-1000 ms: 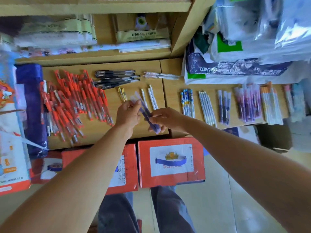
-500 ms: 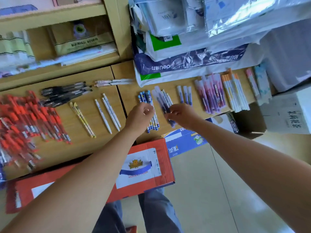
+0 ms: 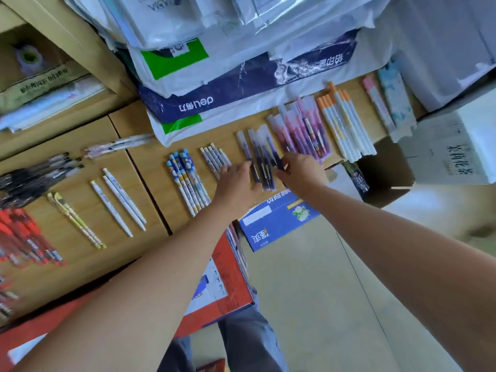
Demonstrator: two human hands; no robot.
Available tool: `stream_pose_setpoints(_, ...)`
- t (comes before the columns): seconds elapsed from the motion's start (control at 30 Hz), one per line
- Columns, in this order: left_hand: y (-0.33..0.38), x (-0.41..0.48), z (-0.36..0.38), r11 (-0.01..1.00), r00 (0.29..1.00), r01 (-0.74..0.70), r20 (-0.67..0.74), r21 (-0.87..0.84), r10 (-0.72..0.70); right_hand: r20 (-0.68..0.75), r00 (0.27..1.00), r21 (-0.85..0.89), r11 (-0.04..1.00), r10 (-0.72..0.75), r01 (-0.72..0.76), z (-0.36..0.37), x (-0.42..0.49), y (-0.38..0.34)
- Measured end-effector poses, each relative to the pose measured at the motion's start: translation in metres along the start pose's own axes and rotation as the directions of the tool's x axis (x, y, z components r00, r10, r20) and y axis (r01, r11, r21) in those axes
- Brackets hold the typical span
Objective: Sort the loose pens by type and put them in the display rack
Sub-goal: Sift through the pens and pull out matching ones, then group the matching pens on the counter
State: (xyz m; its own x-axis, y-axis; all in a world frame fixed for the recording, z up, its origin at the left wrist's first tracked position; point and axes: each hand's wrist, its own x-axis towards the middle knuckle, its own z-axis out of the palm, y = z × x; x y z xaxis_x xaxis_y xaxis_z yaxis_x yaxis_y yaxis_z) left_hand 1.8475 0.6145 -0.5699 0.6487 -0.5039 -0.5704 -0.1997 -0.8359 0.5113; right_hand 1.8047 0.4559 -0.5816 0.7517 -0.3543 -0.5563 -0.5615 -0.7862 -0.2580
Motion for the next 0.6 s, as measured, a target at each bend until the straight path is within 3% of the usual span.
stream_pose_setpoints(0.17, 0.012, 0.012, 0.003, 0.966, 0.990, 0.126, 0.088, -0.224, -0.109, -0.021, 0.999, -0.067, 0.997, -0.037, 0.036, 0.004, 0.006, -0.003)
stream_pose_setpoints(0.3, 0.013, 0.016, 0.006, 0.937, 0.986, 0.149, 0.123, -0.315, -0.115, -0.033, 0.996, -0.079, 0.993, -0.087, 0.085, 0.005, 0.006, -0.003)
stream_pose_setpoints(0.5, 0.007, 0.013, 0.001, 0.934, 0.987, 0.136, 0.128, -0.329, -0.098, -0.058, 0.993, -0.077, 0.992, -0.101, 0.096, 0.003, 0.005, 0.000)
stream_pose_setpoints(0.6, 0.003, 0.008, -0.005, 0.939, 0.996, 0.088, 0.061, -0.331, -0.072, -0.102, 0.987, -0.074, 0.991, -0.120, 0.113, 0.000, 0.004, -0.003)
